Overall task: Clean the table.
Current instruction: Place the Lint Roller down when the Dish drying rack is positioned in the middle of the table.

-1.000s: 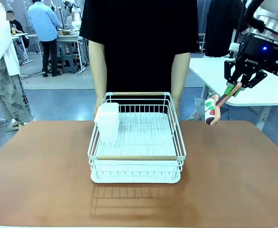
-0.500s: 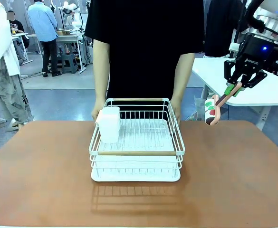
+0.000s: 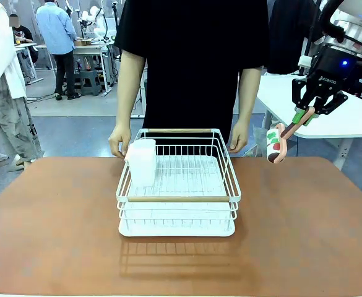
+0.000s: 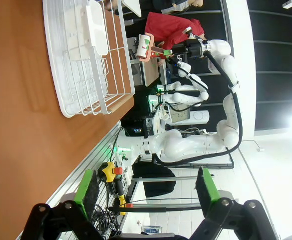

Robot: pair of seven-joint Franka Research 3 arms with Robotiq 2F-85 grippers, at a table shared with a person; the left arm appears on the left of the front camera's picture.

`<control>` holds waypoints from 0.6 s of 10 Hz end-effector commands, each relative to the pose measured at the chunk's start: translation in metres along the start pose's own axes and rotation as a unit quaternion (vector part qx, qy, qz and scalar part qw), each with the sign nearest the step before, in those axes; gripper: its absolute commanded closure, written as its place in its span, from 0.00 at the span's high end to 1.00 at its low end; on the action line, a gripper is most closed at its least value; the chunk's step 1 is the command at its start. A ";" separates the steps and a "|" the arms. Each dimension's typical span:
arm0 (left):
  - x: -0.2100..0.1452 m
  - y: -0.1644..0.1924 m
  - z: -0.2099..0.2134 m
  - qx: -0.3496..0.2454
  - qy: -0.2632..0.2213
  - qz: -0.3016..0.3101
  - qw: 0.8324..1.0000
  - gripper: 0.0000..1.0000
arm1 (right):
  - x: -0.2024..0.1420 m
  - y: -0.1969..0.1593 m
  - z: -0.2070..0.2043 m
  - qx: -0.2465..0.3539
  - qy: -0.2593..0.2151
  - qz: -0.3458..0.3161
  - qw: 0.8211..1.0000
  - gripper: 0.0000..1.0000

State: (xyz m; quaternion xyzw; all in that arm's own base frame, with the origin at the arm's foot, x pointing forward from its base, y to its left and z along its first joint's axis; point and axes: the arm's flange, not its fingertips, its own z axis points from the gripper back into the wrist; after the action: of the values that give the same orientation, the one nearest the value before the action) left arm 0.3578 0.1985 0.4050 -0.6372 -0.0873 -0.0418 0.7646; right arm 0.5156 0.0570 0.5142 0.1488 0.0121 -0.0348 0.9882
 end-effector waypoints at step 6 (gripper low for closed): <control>-0.002 -0.001 0.002 -0.001 0.000 -0.002 1.000 1.00 | -0.009 -0.042 -0.013 0.119 -0.074 -0.240 0.961 0.22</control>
State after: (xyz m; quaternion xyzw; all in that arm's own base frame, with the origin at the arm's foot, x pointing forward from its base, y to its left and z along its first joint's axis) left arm 0.3578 0.1985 0.4050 -0.6372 -0.0873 -0.0418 0.7646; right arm 0.5140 0.0178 0.4961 0.2272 0.0116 -0.2157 0.9496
